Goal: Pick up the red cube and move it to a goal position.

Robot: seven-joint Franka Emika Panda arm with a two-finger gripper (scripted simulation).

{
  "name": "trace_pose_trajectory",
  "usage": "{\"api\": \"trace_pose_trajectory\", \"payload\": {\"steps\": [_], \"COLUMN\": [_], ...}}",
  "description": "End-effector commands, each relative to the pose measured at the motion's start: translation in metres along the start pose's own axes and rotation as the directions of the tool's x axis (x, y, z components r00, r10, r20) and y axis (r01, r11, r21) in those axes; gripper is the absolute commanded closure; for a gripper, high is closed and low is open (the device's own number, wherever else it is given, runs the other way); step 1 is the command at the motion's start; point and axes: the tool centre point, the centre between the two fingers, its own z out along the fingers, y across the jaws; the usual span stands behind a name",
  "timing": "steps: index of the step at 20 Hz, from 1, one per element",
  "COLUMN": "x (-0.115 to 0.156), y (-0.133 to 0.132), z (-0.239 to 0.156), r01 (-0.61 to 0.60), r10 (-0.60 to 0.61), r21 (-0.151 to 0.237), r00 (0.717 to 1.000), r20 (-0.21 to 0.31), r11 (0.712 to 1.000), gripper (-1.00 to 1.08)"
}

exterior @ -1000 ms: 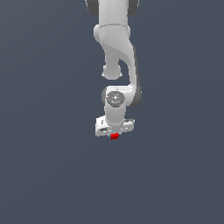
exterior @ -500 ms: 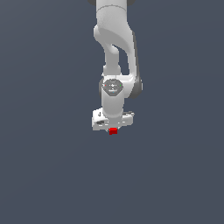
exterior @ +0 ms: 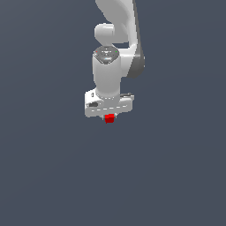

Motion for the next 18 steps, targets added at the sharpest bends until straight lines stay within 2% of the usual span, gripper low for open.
{"api": "trace_pose_trajectory", "payload": {"steps": [1, 11, 18], "x": [-0.004, -0.018, -0.023], "y": [0.005, 0.025, 0.036], "z": [-0.031, -0.145, -0.201], "r01": [0.0, 0.0, 0.0], "r10": [0.0, 0.0, 0.0], "r21": [0.0, 0.001, 0.0], "r00": [1.0, 1.0, 1.0], "r20": [-0.001, -0.001, -0.001], "r11": [1.0, 1.0, 1.0], "gripper": [1.08, 1.08, 1.08]}}
